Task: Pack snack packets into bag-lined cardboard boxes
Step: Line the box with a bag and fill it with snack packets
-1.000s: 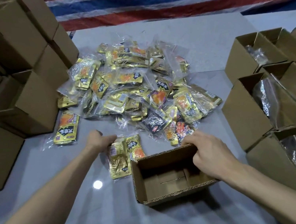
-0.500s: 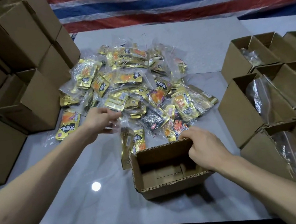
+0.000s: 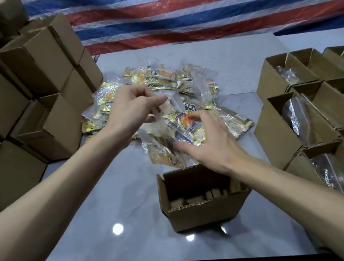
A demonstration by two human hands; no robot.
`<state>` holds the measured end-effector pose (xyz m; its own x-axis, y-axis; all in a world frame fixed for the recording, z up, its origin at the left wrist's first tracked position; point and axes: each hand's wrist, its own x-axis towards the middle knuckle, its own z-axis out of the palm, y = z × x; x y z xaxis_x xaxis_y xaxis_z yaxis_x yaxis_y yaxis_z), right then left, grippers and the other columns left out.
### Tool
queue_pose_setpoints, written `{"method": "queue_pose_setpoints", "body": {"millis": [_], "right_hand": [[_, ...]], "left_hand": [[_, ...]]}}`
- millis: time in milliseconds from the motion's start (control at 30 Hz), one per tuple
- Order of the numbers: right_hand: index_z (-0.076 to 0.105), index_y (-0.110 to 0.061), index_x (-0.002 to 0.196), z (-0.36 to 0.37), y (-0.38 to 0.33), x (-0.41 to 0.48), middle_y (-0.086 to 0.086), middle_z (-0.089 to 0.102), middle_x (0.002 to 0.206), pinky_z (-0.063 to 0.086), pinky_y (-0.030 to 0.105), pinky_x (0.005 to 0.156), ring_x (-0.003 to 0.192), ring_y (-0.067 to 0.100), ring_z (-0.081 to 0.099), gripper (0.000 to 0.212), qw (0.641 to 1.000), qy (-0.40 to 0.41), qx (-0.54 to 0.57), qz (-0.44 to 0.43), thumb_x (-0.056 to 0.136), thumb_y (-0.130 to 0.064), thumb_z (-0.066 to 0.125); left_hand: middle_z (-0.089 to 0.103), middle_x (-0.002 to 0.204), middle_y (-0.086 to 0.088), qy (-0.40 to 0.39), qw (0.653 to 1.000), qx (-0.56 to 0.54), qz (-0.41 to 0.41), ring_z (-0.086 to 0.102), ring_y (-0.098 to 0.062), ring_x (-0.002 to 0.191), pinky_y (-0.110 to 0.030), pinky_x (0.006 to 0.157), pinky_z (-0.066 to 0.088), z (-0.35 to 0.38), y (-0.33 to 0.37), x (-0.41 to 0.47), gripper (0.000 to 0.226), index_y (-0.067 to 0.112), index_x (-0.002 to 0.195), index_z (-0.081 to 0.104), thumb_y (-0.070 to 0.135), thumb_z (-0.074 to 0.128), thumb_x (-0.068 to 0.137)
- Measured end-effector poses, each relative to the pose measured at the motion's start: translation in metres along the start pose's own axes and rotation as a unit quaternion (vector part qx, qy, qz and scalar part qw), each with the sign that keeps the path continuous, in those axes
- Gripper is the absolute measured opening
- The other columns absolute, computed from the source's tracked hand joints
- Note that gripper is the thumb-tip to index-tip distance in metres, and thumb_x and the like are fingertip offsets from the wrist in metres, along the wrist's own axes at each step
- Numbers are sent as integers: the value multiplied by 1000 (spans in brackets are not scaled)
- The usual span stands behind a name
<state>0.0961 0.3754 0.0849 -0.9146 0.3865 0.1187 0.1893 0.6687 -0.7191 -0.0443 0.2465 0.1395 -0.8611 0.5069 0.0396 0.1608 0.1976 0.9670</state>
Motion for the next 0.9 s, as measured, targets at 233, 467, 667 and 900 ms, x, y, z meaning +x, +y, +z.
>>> {"method": "queue_pose_setpoints", "body": {"millis": [233, 467, 667, 900], "right_hand": [[53, -25, 79, -9, -53, 28, -6, 60, 72, 46, 32, 61, 73, 20, 62, 14, 996, 66, 60, 7, 83, -28, 67], [70, -18, 89, -36, -43, 32, 3, 72, 87, 56, 48, 82, 88, 23, 69, 21, 972, 128, 197, -22, 99, -20, 52], [63, -9, 76, -57, -48, 26, 1, 70, 80, 53, 43, 85, 86, 21, 70, 19, 938, 85, 333, -49, 87, -14, 49], [59, -7, 83, -65, -38, 9, -1, 63, 59, 50, 31, 52, 54, 19, 59, 27, 926, 71, 367, -53, 103, -3, 40]], "left_hand": [[65, 54, -4, 42, 992, -35, 109, 61, -14, 54, -27, 58, 51, 40, 46, -26, 22, 1, 68, 69, 11, 78, 85], [69, 110, 5, 14, 992, 39, 121, 61, 3, 95, -14, 81, 44, 28, 41, -17, 29, 15, 119, 69, 34, 58, 101], [67, 122, 7, -70, 994, -74, -49, 64, -22, 114, -41, 100, 51, 9, 26, -6, 46, 20, 116, 72, 45, 80, 78], [69, 78, 3, -107, 972, -206, -26, 64, -14, 64, -26, 63, 53, -3, 26, -20, 18, 20, 74, 76, 36, 72, 80]]}}
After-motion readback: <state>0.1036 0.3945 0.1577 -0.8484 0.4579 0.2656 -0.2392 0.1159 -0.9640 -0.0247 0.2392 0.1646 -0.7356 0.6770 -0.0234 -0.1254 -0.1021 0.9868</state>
